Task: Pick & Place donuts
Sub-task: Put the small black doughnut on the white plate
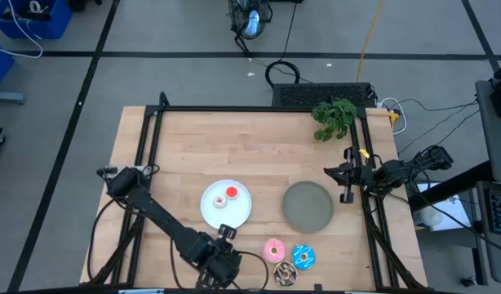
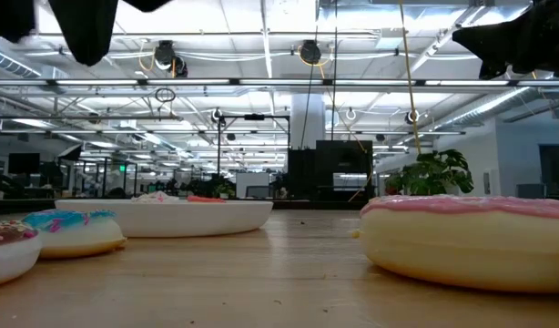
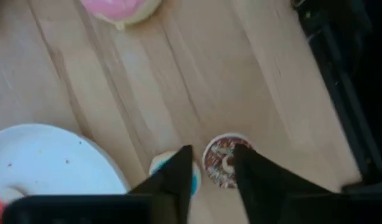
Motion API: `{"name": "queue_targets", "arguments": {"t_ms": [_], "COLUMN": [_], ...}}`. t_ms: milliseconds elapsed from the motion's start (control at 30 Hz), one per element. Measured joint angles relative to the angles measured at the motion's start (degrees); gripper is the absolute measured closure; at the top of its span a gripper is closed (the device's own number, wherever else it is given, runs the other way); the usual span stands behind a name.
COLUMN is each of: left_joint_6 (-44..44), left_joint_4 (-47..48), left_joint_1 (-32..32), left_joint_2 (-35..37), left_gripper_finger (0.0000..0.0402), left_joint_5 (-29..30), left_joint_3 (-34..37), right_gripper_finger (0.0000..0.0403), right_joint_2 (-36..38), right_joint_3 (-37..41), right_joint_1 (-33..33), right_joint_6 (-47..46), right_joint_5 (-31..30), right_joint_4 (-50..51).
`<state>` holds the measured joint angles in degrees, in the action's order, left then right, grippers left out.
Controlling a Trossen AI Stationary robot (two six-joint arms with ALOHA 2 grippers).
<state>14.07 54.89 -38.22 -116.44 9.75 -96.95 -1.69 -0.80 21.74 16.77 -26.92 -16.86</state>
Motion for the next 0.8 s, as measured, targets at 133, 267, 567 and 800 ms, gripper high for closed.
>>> {"name": "queue_targets", "arguments": {"t_ms": [133,267,567,800], "left_joint_6": [0.9,-2.7,-6.1,-12.1], "left_joint_4": [0.3,0.4,1.5,1.8], "left_joint_1": [-0.5,-0.5,-0.4,-0.9], "left_joint_2": [-1.2,-3.7,-5.0,-6.9], "left_gripper_finger": [0.0206,0.0157,0.0113,0.0092], "left_joint_5": [0.3,-4.0,-5.6,-4.7], "left_joint_3": [0.0,0.0,0.0,0.0], "right_gripper_finger": [0.0403,0.0403,0.0403,0.0403], "right_joint_2": [0.0,0.0,0.0,0.0], "right_joint_3": [0.0,0.0,-0.1,-0.1], "right_joint_1": [0.0,0.0,0.0,0.0], "right_joint_6": [2.0,3.2,2.1,1.9], "right_joint_5": [0.0,0.0,0.1,0.1], "right_joint_4": [0.0,-0.3,-1.8,-2.6]}}
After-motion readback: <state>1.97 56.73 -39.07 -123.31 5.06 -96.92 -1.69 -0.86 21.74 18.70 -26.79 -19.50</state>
